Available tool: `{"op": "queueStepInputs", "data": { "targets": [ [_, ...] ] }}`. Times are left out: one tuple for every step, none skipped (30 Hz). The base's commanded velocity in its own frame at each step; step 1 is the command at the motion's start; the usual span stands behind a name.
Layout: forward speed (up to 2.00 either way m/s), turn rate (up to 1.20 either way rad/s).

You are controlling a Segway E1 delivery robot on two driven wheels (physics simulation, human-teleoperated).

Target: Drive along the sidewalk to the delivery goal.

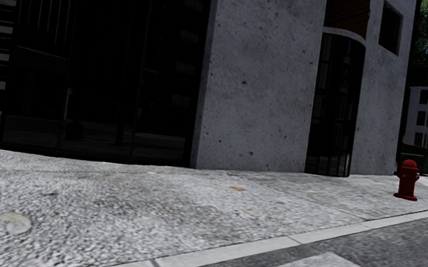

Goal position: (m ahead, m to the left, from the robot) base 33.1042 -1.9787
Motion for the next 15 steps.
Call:
{"op": "queueStepInputs", "data": {
  "targets": [
    [2.0, 0.0],
    [2.0, 0.0],
    [2.0, 0.0],
    [2.0, 0.0],
    [2.0, 0.0],
    [2.0, 0.0],
    [2.0, 0.0],
    [2.0, 0.0],
    [2.0, 0.0],
    [2.0, 0.0],
    [2.0, 0.0],
    [2.0, 0.0],
    [2.0, 0.0],
    [2.0, 0.0],
    [2.0, 0.0]
  ]
}}
